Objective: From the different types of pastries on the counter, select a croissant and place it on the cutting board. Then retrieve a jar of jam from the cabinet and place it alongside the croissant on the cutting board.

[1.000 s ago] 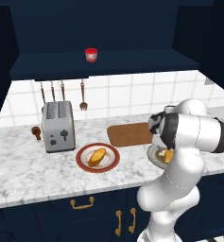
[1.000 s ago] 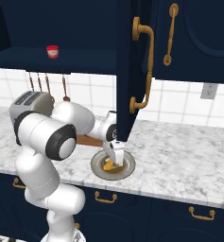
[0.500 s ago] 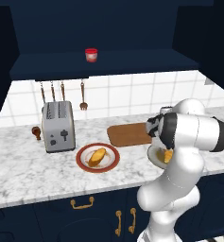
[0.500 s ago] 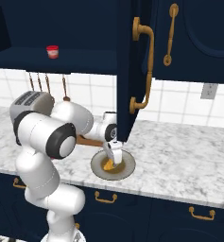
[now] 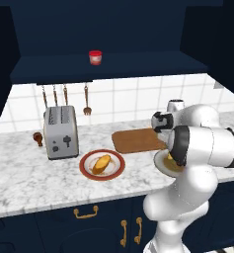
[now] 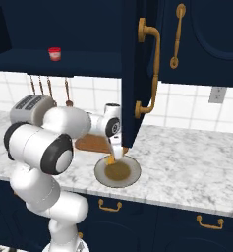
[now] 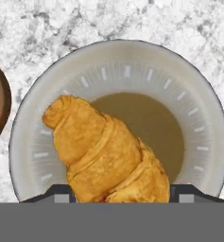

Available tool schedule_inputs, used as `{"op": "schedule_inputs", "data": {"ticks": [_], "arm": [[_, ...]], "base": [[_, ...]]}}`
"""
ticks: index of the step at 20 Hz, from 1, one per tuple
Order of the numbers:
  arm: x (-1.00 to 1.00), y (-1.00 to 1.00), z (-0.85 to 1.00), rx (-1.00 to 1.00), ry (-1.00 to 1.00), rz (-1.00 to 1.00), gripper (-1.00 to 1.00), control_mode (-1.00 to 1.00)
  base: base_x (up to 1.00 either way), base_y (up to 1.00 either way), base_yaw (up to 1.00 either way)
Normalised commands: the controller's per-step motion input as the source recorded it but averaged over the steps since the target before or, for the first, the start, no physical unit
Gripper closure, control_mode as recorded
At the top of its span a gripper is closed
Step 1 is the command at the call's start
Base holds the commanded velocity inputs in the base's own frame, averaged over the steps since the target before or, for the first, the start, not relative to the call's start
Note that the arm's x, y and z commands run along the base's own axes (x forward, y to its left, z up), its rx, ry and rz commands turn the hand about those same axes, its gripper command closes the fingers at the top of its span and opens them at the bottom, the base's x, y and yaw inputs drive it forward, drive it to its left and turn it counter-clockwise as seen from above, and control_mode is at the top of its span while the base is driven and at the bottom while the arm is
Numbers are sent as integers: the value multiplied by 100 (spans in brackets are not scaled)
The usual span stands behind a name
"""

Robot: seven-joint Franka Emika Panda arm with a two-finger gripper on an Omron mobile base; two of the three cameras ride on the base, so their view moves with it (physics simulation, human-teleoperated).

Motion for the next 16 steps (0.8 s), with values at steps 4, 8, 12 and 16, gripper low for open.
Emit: {"op": "schedule_inputs", "data": {"ticks": [4, 8, 12, 16], "arm": [[62, 62, 22, -3, -6, -14, 100, -100], [91, 44, 1, 0, 0, -15, 100, -100], [87, 24, 0, 0, 0, -14, 100, -100], [81, 13, 0, 0, 0, -11, 100, -100]], "base": [[0, 0, 0], [0, 0, 0], [0, 0, 0], [0, 0, 0]]}}
